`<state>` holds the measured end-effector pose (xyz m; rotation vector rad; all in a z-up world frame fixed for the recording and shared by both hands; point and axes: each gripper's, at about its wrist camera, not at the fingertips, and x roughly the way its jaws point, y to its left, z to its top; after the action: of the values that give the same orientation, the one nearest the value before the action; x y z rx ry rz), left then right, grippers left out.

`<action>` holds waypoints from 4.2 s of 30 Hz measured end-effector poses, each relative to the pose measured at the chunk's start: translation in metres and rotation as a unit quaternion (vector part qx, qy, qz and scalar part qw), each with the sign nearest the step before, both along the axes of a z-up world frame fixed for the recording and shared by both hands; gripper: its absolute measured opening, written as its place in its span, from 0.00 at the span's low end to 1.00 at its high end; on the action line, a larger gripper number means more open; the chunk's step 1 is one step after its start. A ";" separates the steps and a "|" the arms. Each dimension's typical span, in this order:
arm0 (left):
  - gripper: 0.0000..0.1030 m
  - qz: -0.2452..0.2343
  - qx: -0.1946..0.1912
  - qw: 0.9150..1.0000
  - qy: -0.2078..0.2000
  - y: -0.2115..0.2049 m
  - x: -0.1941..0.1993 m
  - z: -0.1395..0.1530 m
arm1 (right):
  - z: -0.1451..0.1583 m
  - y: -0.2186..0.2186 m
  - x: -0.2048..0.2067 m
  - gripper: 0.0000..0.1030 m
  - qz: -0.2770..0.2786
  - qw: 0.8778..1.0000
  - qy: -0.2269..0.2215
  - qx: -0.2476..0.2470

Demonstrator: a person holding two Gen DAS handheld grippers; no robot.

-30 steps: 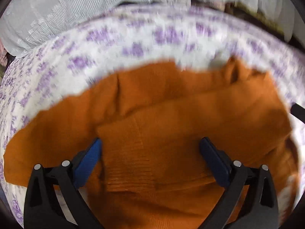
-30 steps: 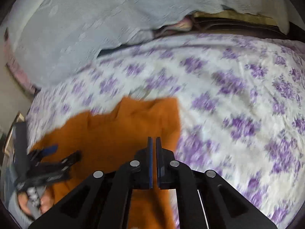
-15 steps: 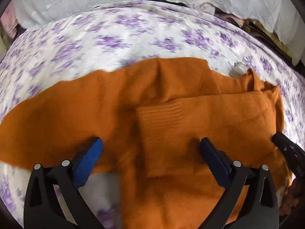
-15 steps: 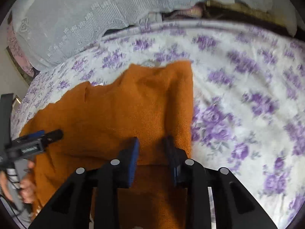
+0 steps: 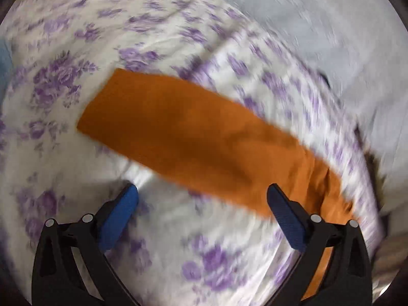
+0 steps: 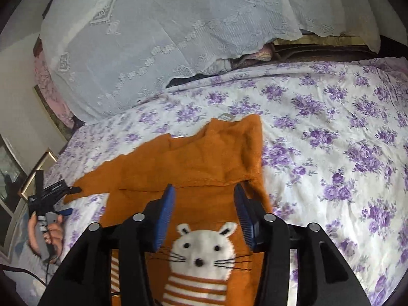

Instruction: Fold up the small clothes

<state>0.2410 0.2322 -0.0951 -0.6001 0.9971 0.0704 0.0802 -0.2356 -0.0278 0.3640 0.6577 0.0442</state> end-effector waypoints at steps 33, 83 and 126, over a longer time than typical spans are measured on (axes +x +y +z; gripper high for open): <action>0.07 -0.313 0.228 0.908 -0.161 -0.309 -0.015 0.105 | 0.017 -0.034 0.051 0.53 -0.004 0.994 -0.012 0.105; 0.81 -0.224 0.286 0.929 -0.069 -0.221 0.024 0.022 | -0.049 -0.058 0.113 0.06 -0.011 0.987 0.059 0.151; 0.96 -0.230 0.179 0.955 -0.053 -0.234 0.079 -0.012 | -0.085 -0.053 0.154 0.00 -0.033 0.986 0.072 0.146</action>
<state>0.3200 -0.0020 -0.1075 -0.0304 0.9673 -0.1898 0.2346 -0.2887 -0.1124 0.6766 0.7834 0.0515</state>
